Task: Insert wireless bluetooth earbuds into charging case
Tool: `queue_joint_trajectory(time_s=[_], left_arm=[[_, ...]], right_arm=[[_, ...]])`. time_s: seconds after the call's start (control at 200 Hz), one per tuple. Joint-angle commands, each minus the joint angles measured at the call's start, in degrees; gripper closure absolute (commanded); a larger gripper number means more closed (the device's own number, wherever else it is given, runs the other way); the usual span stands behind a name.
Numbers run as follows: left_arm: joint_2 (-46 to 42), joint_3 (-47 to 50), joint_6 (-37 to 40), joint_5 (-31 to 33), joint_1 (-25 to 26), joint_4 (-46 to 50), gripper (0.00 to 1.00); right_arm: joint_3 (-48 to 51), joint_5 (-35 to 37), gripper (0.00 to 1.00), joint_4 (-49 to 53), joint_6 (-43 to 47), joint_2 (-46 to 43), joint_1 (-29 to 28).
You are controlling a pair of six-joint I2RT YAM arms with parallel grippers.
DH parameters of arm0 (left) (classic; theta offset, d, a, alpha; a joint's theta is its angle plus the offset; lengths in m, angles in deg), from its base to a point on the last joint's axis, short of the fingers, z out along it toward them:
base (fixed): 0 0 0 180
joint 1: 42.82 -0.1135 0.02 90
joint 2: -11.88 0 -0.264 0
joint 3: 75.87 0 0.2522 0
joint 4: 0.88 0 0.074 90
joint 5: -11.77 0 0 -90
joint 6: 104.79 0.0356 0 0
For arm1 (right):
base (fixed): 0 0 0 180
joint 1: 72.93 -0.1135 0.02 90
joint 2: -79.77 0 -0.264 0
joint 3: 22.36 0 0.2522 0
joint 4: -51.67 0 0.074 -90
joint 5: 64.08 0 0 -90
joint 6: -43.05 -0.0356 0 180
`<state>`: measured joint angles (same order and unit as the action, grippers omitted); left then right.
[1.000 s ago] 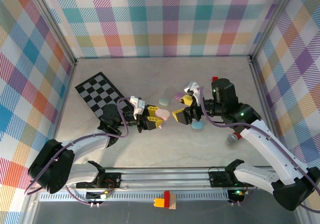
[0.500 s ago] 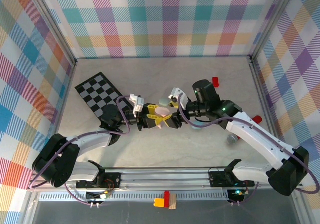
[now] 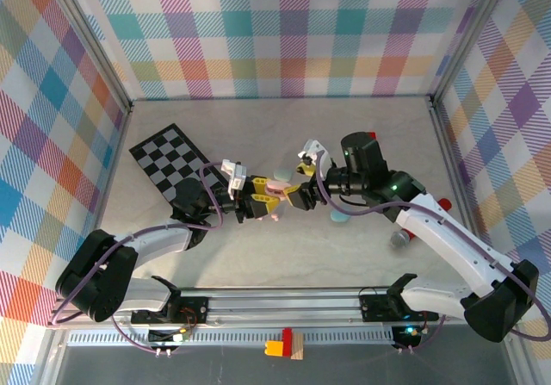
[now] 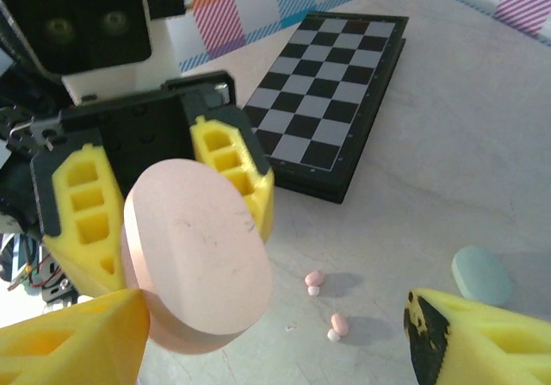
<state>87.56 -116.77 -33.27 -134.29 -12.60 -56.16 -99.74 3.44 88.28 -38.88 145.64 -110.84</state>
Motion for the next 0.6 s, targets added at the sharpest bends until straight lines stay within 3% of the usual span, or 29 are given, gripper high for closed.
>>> queue_joint_trajectory(time_s=[0.0, 0.15, 0.33, 0.545, 0.595], left_arm=[[-1.2, 0.0, -0.2, -2.9, 0.0, -3.5, 0.61], [-1.9, 0.1, -0.8, -3.1, 0.0, -3.4, 0.61], [-2.2, -0.4, -1.7, -3.6, 0.0, -3.6, 0.61], [-2.2, -0.8, -2.7, -3.8, 0.0, -4.3, 0.61], [-2.2, -0.7, -2.7, -3.7, 0.0, -4.3, 0.61]], right_arm=[[-2.0, 2.7, 0.24, -2.1, -3.9, -0.1, 1.0], [-3.1, -0.6, 0.31, -1.5, -3.9, 1.5, 1.2], [-4.6, -8.7, 0.48, -0.5, -3.0, 3.7, 1.1], [-5.6, -12.5, 0.59, -0.4, 0.3, 6.5, 1.0], [-5.8, -12.8, 0.66, -0.4, 0.7, 7.1, 1.0]])
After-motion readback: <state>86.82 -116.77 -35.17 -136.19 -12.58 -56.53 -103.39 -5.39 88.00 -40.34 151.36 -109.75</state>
